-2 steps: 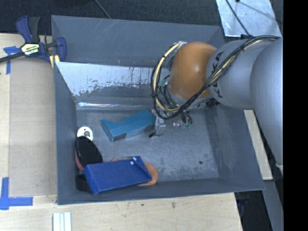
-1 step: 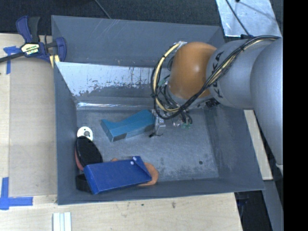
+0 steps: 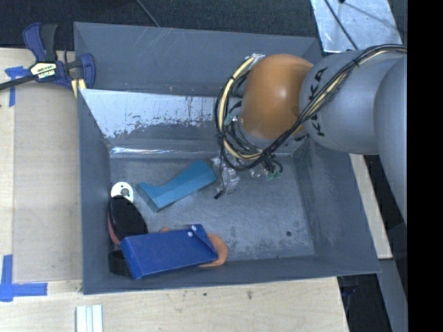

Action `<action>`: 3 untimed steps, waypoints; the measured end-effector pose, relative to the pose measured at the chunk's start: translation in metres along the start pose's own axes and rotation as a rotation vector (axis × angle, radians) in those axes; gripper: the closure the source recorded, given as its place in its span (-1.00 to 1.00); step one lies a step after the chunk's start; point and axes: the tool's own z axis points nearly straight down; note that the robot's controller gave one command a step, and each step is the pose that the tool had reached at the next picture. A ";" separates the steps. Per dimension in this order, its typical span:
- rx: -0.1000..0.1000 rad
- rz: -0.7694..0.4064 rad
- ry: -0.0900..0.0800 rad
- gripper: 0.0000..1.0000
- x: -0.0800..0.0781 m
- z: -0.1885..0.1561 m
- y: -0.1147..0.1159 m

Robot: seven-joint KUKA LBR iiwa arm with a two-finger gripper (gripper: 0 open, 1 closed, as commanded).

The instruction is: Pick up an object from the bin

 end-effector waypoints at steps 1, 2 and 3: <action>-0.001 0.001 0.000 -1.00 0.000 0.000 0.000; -0.001 0.002 0.000 -1.00 0.000 0.000 0.000; 0.000 0.040 -0.001 -1.00 -0.011 0.014 0.024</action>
Offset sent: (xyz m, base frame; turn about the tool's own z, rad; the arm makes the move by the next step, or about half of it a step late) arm 0.0000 0.0000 0.0000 0.0000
